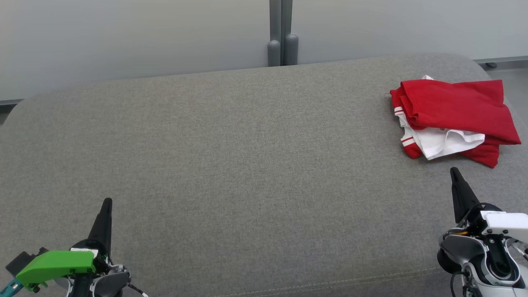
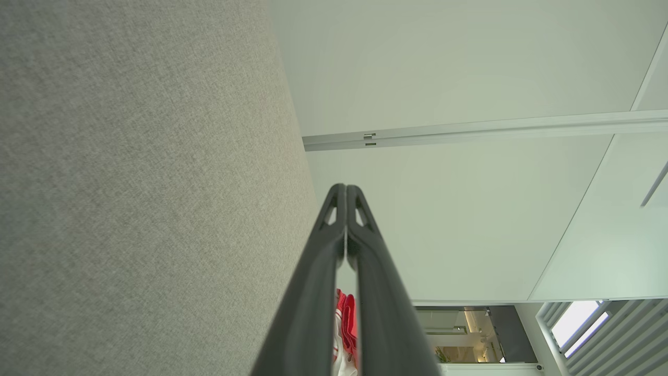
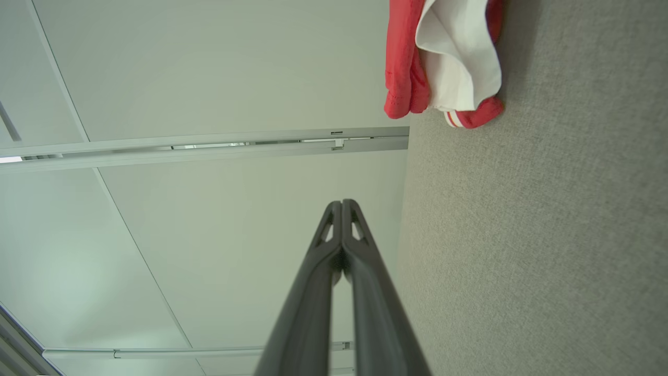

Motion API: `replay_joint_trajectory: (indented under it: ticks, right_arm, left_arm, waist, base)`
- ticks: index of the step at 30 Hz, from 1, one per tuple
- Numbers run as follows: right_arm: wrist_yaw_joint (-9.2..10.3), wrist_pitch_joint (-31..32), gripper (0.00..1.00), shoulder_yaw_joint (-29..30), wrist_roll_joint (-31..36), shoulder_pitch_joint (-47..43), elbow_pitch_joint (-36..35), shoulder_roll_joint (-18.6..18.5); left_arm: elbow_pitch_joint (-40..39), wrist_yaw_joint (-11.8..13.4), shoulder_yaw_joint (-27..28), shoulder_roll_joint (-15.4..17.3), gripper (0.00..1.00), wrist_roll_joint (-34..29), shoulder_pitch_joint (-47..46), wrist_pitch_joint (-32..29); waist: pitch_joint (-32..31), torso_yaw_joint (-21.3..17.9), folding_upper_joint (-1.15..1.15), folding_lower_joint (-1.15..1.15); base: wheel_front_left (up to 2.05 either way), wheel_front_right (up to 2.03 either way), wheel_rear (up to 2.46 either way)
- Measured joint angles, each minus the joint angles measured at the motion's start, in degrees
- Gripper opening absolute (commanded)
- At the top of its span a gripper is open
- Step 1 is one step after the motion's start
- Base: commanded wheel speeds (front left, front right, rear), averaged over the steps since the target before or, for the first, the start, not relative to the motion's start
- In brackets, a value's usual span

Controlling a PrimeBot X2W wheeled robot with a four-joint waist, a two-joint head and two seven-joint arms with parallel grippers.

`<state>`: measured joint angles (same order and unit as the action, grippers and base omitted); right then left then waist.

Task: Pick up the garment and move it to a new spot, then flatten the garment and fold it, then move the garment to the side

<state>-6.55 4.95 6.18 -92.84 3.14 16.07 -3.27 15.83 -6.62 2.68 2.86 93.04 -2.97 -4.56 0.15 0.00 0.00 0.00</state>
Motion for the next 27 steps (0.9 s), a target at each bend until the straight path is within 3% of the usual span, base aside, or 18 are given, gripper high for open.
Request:
replay_joint_trajectory:
  ticks: [27]
  right_arm:
    - [-0.2, 0.14, 0.0, 0.1, 0.0, 0.16, 0.12, 0.02]
  left_arm:
    - [0.18, -0.01, 0.09, 0.0, 0.0, 0.0, -0.04, -0.01]
  waist:
    - [-0.01, 0.0, 0.0, 0.0]
  base:
    - [0.0, 0.0, 0.0]
